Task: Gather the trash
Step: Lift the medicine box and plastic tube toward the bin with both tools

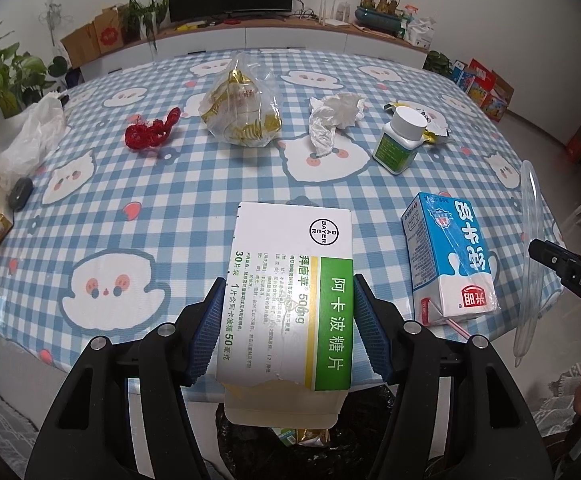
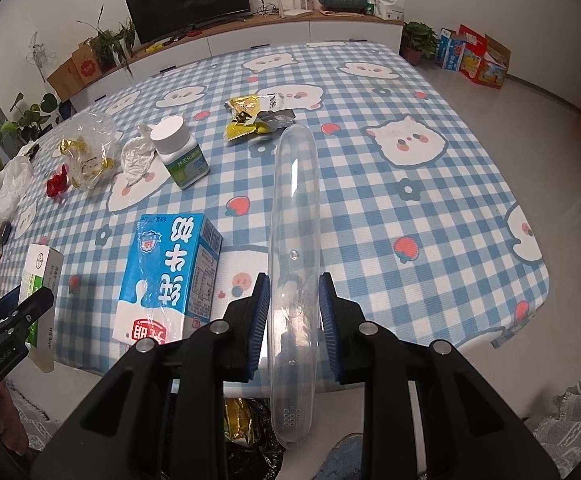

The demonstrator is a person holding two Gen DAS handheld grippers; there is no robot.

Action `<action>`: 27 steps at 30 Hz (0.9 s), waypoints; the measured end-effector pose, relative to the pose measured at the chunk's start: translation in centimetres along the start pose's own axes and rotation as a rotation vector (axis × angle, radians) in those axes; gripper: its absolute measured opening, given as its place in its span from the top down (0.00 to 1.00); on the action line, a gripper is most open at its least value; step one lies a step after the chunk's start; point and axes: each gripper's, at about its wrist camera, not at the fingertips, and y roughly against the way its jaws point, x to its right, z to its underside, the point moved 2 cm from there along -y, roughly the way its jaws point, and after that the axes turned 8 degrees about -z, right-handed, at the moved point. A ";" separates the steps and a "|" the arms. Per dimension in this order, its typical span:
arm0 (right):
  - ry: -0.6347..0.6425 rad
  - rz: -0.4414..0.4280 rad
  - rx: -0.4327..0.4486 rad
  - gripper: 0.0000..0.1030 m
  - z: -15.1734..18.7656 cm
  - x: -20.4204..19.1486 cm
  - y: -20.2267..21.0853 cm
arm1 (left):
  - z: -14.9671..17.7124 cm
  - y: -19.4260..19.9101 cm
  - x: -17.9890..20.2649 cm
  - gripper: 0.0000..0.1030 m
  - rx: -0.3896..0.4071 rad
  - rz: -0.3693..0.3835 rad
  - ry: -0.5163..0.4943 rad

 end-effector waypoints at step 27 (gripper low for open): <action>0.010 -0.023 0.037 0.77 7.1 -0.7 4.4 | 7.1 3.9 -0.1 0.41 0.000 0.028 0.024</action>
